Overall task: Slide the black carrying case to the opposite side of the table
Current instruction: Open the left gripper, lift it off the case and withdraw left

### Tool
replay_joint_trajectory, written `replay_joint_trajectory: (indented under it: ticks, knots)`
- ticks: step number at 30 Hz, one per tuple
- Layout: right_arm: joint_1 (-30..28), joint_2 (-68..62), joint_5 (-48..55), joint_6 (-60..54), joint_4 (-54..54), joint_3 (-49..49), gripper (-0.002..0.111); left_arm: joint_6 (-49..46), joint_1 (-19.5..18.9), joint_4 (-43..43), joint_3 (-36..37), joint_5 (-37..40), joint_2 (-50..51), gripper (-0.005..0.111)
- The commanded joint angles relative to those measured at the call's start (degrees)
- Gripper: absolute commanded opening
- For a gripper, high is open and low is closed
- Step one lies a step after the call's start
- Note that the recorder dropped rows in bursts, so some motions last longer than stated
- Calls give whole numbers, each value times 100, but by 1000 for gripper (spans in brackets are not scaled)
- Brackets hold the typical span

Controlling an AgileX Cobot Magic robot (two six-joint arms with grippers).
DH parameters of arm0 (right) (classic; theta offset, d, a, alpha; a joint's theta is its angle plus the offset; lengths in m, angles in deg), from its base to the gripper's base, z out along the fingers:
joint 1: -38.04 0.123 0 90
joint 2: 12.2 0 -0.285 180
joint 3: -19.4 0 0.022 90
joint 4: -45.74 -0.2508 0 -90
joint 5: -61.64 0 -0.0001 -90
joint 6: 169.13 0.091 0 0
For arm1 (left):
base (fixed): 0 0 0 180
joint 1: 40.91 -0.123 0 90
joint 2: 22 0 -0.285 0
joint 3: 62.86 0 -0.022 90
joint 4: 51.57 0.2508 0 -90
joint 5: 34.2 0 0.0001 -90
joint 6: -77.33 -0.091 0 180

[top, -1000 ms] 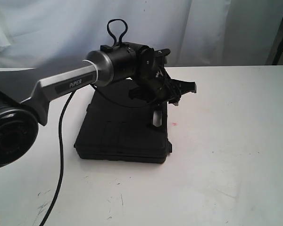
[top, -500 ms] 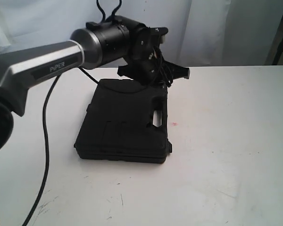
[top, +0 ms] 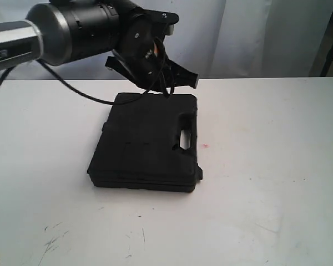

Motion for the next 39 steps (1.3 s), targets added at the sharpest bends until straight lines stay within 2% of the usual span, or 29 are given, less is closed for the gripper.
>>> replay_joint_trajectory:
  ticks: [1,5,9,12,16,22,23,35,39]
  knots:
    - [-38,29,-31,22,-5,20,0,675,-14,651,1141,-777,-905,0]
    - [-38,29,-31,22,-5,20,0,1313,-14,1102,2110,-1302,-1637,0]
    - [-38,29,-31,22,-5,20,0,1513,-14,1091,3218,-2067,-2537,0]
    - [-38,29,-31,22,-5,20,0,1571,-14,1091,3663,-2266,-2938,0]
    - [-38,29,-31,22,-5,20,0,1551,-14,1091,4215,-2164,-3559,0]
    - [-38,29,-31,22,-5,20,0,1505,-14,1342,4421,-1415,-4007,0]
    - [-38,29,-31,22,-5,20,0,1438,-14,1583,4421,-1392,-4007,0]
    - [-38,29,-31,22,-5,20,0,1438,-14,1621,4435,-1396,-4007,0]
    - [-38,29,-31,22,-5,20,0,1438,-111,1643,4708,-1497,-4316,0]
